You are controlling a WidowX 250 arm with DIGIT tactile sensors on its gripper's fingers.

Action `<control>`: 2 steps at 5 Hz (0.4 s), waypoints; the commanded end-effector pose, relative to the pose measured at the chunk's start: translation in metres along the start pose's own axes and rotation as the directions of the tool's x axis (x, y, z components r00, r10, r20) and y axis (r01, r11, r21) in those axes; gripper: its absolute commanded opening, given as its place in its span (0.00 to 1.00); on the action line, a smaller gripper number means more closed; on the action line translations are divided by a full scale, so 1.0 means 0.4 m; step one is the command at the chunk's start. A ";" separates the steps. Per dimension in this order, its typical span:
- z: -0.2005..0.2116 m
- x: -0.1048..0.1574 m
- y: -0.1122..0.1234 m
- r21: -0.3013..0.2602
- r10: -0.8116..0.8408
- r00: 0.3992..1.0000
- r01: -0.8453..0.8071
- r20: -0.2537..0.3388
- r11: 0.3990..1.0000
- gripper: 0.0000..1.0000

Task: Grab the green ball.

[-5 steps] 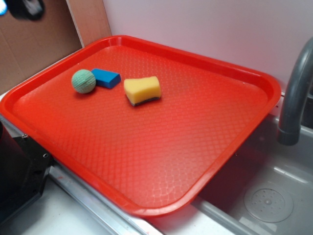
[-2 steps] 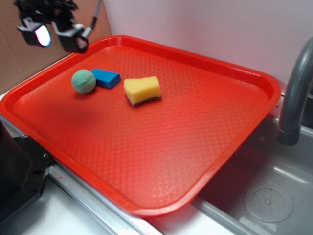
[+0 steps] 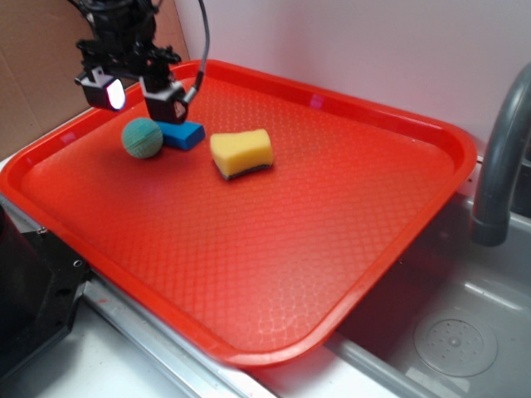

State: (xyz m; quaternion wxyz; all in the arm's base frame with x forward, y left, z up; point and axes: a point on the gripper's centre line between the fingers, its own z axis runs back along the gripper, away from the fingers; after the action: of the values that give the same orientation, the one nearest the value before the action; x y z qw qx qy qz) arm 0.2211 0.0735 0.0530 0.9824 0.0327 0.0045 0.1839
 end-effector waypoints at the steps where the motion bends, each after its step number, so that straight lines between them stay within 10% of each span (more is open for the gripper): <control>1: -0.059 0.023 0.014 -0.010 -0.015 0.999 0.015 -0.029 1.000 1.00; 2: -0.071 0.022 0.018 -0.014 -0.006 0.999 0.005 -0.044 1.000 0.00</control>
State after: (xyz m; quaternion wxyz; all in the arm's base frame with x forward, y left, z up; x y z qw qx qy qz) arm 0.2231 0.0790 0.0203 0.9832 0.0212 0.0400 0.1771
